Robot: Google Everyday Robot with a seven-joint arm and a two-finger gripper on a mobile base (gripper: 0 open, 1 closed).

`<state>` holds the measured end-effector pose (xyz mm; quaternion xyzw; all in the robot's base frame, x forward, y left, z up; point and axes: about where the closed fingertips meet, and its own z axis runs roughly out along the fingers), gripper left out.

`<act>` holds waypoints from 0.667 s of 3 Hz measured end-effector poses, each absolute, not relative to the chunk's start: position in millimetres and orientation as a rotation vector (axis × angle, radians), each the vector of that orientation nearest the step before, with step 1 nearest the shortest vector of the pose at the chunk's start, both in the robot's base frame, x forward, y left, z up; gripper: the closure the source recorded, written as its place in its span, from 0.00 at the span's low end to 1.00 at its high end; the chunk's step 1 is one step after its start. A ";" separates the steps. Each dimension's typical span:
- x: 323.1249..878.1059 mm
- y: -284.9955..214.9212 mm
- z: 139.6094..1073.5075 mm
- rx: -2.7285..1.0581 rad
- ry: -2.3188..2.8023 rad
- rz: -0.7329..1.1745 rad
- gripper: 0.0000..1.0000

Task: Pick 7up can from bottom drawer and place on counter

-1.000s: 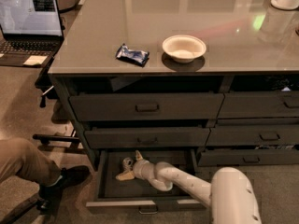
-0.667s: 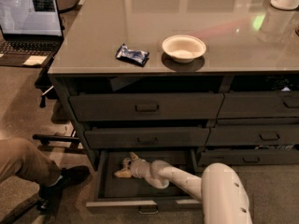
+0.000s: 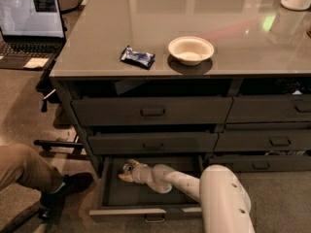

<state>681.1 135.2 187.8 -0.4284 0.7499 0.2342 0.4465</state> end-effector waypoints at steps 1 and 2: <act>681.1 135.2 189.2 -1.061 1.857 0.580 0.88; 670.4 118.7 208.3 -1.070 1.833 0.620 1.00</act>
Offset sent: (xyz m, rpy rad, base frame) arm -0.0268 -0.0478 0.0519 0.0676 0.0014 0.0673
